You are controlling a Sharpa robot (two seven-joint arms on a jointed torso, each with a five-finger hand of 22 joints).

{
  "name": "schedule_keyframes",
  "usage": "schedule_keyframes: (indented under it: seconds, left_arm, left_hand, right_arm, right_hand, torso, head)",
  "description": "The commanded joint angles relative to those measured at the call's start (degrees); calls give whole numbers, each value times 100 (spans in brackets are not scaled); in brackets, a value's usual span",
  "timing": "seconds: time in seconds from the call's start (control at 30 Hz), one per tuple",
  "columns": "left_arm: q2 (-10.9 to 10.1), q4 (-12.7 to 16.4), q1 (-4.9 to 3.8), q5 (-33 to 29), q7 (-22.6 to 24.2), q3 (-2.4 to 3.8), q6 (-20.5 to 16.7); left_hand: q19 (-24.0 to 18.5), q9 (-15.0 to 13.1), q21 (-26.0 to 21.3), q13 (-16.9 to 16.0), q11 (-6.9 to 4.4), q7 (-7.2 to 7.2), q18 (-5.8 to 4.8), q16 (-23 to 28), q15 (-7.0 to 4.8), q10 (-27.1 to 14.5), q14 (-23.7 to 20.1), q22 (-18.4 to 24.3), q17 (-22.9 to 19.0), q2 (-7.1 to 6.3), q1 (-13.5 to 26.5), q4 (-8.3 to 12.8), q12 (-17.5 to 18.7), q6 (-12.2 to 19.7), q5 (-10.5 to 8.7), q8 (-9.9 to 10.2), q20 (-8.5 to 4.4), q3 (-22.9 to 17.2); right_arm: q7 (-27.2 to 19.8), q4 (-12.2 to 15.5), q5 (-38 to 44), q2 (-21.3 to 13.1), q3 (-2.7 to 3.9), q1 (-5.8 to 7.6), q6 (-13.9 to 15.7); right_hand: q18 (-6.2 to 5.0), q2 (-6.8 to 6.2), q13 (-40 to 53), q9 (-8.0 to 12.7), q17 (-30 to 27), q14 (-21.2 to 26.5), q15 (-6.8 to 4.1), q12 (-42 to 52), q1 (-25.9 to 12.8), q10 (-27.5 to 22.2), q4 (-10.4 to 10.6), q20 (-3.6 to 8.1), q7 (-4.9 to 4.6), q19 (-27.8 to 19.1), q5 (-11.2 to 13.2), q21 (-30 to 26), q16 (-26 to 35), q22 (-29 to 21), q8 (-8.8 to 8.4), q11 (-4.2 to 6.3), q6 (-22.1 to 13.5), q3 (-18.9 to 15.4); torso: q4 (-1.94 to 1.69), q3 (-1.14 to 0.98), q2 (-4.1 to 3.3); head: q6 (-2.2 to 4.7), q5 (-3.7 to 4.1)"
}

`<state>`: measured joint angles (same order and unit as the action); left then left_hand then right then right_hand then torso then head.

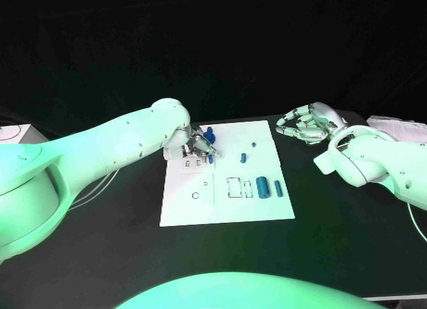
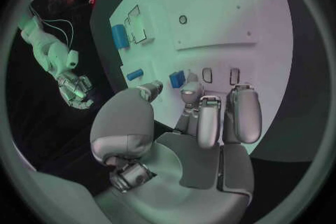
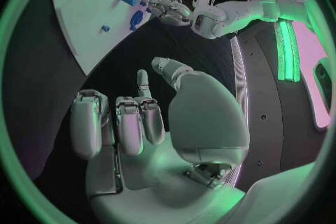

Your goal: Assemble the parts on the task board

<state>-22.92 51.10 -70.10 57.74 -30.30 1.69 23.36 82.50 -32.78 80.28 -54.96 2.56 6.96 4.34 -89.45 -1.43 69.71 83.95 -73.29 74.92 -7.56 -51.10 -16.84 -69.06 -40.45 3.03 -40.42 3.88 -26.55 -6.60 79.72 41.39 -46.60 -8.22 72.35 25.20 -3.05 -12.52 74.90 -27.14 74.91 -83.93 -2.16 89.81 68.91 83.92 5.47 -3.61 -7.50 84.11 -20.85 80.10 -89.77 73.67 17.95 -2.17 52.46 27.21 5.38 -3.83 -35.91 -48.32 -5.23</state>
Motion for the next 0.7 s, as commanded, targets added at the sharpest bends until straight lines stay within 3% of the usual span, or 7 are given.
schedule_keyframes:
  seconds: [0.03,0.7]
  left_arm:
    - [15,-3,0,-31,37,-1,-36]
    - [43,-37,9,-74,44,-5,52]
  left_hand:
    - [-34,-19,34,-5,-15,-11,-71,7,2,-35,582,-10,1460,46,-96,28,33,13,-14,-27,14,4]
    - [-33,-73,45,-20,-18,-14,-74,6,0,-26,582,-28,1460,95,-378,49,30,4,-14,-50,14,-48]
  right_arm:
    - [6,9,45,-1,3,3,-13]
    - [15,14,45,18,3,3,-21]
  right_hand:
    - [-8,-30,1510,-6,1509,-607,48,19,-16,608,16,-35,9,83,-20,3,-23,5,-38,-39,-49,-6]
    - [-6,-24,1510,-8,1509,-607,51,19,-15,608,20,-38,7,86,-25,11,-23,18,-44,-41,-49,-4]
  torso:
    - [0,-2,-17]
    - [-8,-3,-18]
  head:
    - [-11,1]
    - [-90,5]
